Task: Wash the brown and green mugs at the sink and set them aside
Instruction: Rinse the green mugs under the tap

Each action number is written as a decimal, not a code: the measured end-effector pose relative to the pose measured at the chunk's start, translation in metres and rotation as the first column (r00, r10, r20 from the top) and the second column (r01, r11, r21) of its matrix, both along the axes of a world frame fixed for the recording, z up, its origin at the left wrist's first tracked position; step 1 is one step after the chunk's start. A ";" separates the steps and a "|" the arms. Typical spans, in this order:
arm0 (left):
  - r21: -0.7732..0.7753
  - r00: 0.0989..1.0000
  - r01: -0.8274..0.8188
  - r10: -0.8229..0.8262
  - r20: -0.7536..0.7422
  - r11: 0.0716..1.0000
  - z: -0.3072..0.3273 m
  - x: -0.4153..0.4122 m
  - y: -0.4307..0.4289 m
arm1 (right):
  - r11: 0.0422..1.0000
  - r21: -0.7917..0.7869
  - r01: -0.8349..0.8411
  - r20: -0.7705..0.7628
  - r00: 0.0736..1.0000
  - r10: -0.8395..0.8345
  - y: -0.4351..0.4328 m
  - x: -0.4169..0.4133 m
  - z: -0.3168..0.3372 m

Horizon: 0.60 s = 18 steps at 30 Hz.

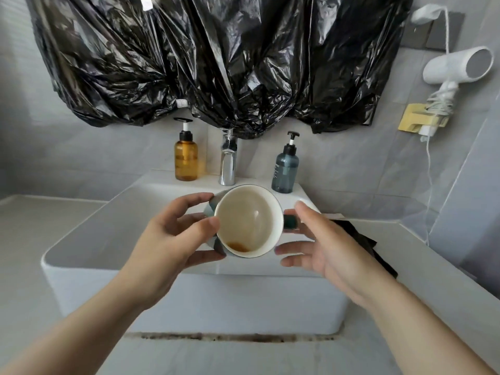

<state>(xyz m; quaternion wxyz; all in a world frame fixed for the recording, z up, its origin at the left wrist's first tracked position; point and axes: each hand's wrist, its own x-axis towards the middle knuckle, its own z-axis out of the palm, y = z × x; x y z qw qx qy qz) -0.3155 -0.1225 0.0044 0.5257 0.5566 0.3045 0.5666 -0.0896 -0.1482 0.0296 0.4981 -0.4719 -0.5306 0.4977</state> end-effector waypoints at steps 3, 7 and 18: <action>0.052 0.998 -0.032 0.035 -0.053 0.998 -0.002 -0.002 0.014 | 0.972 -0.201 -0.123 -0.100 0.990 0.104 0.024 -0.013 0.000; 0.040 0.991 -0.046 0.051 -0.120 0.998 -0.011 0.004 0.033 | 0.970 -0.228 0.080 -0.020 0.996 -0.087 0.055 -0.020 -0.009; -0.378 0.995 0.038 -0.072 -0.076 0.925 -0.015 0.024 0.060 | 0.933 -0.274 0.232 -0.251 0.920 -0.303 0.074 -0.016 -0.038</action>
